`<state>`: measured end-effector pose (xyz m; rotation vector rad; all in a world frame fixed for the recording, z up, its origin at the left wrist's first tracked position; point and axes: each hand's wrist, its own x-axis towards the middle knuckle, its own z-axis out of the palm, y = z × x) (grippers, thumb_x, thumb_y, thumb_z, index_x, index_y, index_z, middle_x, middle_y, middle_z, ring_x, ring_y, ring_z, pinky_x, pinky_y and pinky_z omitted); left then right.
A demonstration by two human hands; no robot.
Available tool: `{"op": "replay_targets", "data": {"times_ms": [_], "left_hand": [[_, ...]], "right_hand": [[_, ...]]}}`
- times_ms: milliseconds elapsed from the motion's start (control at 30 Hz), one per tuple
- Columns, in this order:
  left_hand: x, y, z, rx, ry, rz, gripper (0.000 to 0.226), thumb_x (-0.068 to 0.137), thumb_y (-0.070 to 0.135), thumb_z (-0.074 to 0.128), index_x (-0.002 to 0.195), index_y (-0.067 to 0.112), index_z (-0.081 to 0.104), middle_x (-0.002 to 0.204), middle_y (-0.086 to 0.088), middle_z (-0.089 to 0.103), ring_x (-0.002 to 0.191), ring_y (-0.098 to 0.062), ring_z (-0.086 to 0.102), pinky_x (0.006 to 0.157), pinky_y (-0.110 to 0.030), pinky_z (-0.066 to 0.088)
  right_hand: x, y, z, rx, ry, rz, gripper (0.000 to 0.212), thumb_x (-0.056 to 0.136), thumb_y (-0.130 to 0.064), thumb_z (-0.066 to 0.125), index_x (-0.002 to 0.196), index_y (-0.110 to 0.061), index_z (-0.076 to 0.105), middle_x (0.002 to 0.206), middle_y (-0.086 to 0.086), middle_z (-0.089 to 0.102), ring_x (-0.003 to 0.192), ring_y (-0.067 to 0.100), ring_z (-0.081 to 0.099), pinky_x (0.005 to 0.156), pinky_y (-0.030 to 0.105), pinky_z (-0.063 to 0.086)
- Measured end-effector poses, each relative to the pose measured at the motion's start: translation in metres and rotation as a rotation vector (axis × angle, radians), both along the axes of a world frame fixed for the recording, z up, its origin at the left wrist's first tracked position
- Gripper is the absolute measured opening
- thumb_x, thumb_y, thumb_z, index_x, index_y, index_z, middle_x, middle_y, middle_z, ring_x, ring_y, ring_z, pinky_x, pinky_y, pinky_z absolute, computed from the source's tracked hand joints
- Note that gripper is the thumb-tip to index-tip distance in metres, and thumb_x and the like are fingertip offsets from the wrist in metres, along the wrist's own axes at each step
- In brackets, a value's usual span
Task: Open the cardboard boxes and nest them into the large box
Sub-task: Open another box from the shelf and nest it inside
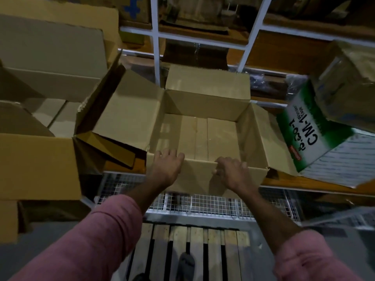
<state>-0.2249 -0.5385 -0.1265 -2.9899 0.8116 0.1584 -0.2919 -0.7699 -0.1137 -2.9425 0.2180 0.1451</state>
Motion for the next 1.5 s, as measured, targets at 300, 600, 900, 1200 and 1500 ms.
{"op": "replay_targets", "data": {"times_ms": [300, 600, 900, 1200, 1500], "left_hand": [[-0.025, 0.009, -0.03, -0.147, -0.163, 0.234, 0.08, 0.083, 0.053, 0.072, 0.151, 0.028, 0.036, 0.155, -0.017, 0.029, 0.14, -0.042, 0.024, 0.112, -0.06, 0.02], [-0.037, 0.022, -0.031, -0.262, -0.039, 0.387, 0.099, 0.084, 0.073, 0.058, 0.16, 0.041, 0.004, 0.168, -0.007, -0.007, 0.142, -0.049, 0.007, 0.111, -0.068, 0.024], [-0.012, 0.025, -0.048, -0.416, 0.106, 0.322, 0.122, 0.058, 0.058, 0.09, 0.153, 0.032, 0.017, 0.166, -0.007, -0.005, 0.147, -0.049, 0.005, 0.114, -0.074, 0.021], [0.004, 0.012, -0.008, -0.465, -0.1, 0.336, 0.114, 0.052, 0.039, 0.099, 0.143, 0.022, 0.032, 0.154, -0.014, 0.025, 0.135, -0.05, 0.026, 0.098, -0.072, 0.041], [0.017, 0.004, 0.103, -0.567, -0.275, 0.272, 0.114, 0.059, 0.045, 0.094, 0.149, 0.034, 0.026, 0.157, -0.004, 0.015, 0.143, -0.048, 0.012, 0.105, -0.072, 0.033]], "right_hand": [[-0.015, -0.013, -0.034, -0.011, -0.22, -0.016, 0.04, 0.09, -0.043, 0.069, 0.125, -0.026, 0.061, 0.125, 0.003, 0.063, 0.118, 0.029, 0.05, 0.104, 0.045, 0.03], [-0.061, -0.051, -0.035, -0.079, -0.18, -0.397, 0.075, 0.088, -0.065, 0.061, 0.151, -0.031, 0.035, 0.169, -0.001, 0.014, 0.138, 0.044, 0.024, 0.098, 0.064, 0.037], [-0.048, -0.083, -0.053, 0.288, -0.262, -0.233, 0.106, 0.064, -0.046, 0.093, 0.152, -0.031, 0.034, 0.166, -0.002, -0.003, 0.149, 0.041, 0.021, 0.11, 0.063, 0.041], [-0.024, -0.081, -0.027, 0.244, -0.454, -0.186, 0.097, 0.06, -0.03, 0.097, 0.144, -0.036, 0.047, 0.149, 0.007, 0.024, 0.133, 0.045, 0.031, 0.096, 0.058, 0.05], [-0.01, -0.085, 0.077, 0.146, -0.693, -0.152, 0.092, 0.055, -0.03, 0.099, 0.134, -0.023, 0.054, 0.146, 0.013, 0.032, 0.127, 0.043, 0.036, 0.1, 0.064, 0.043]]}}
